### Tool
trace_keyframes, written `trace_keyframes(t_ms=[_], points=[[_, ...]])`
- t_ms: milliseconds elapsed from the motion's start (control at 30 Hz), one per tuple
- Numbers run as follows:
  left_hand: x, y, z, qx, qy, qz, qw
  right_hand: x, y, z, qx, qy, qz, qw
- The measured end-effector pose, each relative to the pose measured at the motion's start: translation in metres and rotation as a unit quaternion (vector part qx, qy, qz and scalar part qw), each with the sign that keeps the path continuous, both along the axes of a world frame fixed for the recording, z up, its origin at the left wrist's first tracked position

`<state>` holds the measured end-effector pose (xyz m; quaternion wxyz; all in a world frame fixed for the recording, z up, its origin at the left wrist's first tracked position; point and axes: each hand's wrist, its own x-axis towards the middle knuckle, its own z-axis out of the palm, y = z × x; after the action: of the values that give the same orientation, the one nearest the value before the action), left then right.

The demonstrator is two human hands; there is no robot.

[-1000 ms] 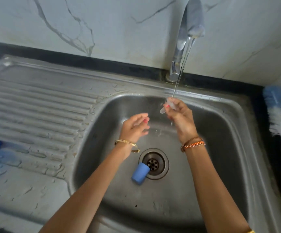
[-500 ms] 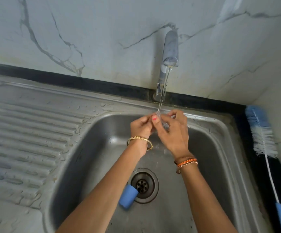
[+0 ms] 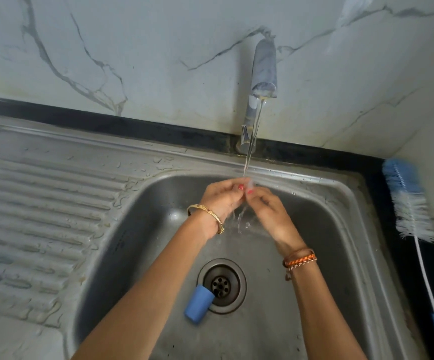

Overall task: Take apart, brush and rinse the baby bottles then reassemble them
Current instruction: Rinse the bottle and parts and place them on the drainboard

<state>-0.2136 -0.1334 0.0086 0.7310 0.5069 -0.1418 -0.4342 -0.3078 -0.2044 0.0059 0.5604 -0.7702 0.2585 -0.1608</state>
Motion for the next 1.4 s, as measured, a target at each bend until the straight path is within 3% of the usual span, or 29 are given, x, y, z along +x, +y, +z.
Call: trace_keyframes(t_ms=[67,333,433,600,700,833,933,1133,1267,1333,1400], points=[[-0.004,0.000,-0.005,0.021,-0.025,0.024,0.999,0.003,-0.002,0.004,0.071,-0.001,-0.005,0.997],[-0.005,0.007,-0.009,0.088,0.002,0.083,0.993,0.012,0.010,-0.007,0.128,-0.048,-0.066,0.988],[-0.004,0.003,-0.003,0.130,0.050,0.116,0.983,0.012,0.017,-0.011,0.140,-0.070,-0.080,0.984],[-0.009,-0.002,-0.002,0.128,0.132,0.164,0.969,0.017,0.014,-0.018,0.083,-0.038,-0.144,0.985],[-0.007,-0.002,-0.004,0.086,0.142,0.177,0.970,0.016,0.011,-0.011,0.066,0.000,-0.084,0.994],[-0.003,0.000,-0.013,0.079,0.127,0.157,0.976,0.016,0.000,-0.003,-0.127,0.134,-0.013,0.983],[-0.003,0.001,-0.013,0.072,0.112,0.156,0.979,0.017,0.002,0.002,-0.187,0.118,-0.071,0.973],[0.002,-0.001,-0.005,0.068,0.051,0.154,0.984,0.016,0.007,0.001,-0.095,0.026,-0.161,0.982],[0.000,0.003,-0.005,0.052,0.042,0.146,0.987,0.014,0.002,0.007,0.057,-0.010,-0.159,0.986],[-0.002,0.003,-0.008,0.067,0.041,0.157,0.984,0.014,0.004,0.008,0.033,0.024,-0.134,0.990],[-0.003,0.001,-0.010,0.087,0.070,0.197,0.974,0.016,0.010,0.007,0.018,0.002,-0.175,0.984]])
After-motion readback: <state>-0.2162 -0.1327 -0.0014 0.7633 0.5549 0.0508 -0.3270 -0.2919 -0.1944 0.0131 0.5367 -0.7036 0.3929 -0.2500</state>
